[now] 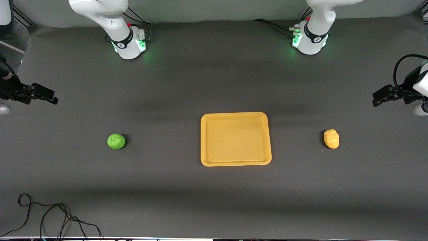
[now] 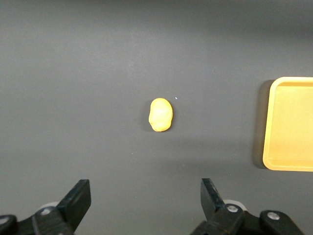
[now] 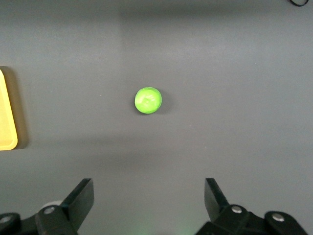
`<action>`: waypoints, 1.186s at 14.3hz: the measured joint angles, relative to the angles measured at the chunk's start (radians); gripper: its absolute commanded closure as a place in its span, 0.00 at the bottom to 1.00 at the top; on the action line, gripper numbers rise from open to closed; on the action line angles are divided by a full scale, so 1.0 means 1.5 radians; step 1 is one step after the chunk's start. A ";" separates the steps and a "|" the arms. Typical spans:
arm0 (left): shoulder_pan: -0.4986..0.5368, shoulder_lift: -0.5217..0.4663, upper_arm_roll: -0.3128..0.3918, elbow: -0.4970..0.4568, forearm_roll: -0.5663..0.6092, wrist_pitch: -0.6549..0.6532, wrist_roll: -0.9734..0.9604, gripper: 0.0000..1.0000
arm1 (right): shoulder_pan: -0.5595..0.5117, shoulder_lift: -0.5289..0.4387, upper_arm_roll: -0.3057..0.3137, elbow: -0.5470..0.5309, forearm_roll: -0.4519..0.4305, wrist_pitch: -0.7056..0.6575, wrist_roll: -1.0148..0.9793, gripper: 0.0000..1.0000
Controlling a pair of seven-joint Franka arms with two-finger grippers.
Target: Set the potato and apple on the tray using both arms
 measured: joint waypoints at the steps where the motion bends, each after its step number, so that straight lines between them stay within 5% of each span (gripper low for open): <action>1: 0.000 0.000 0.000 0.000 0.000 0.000 0.000 0.00 | 0.000 0.000 0.000 0.000 0.000 0.000 0.000 0.00; 17: -0.004 0.000 -0.007 0.001 -0.001 0.035 0.000 0.00 | 0.003 0.005 0.000 0.000 0.000 0.000 0.000 0.00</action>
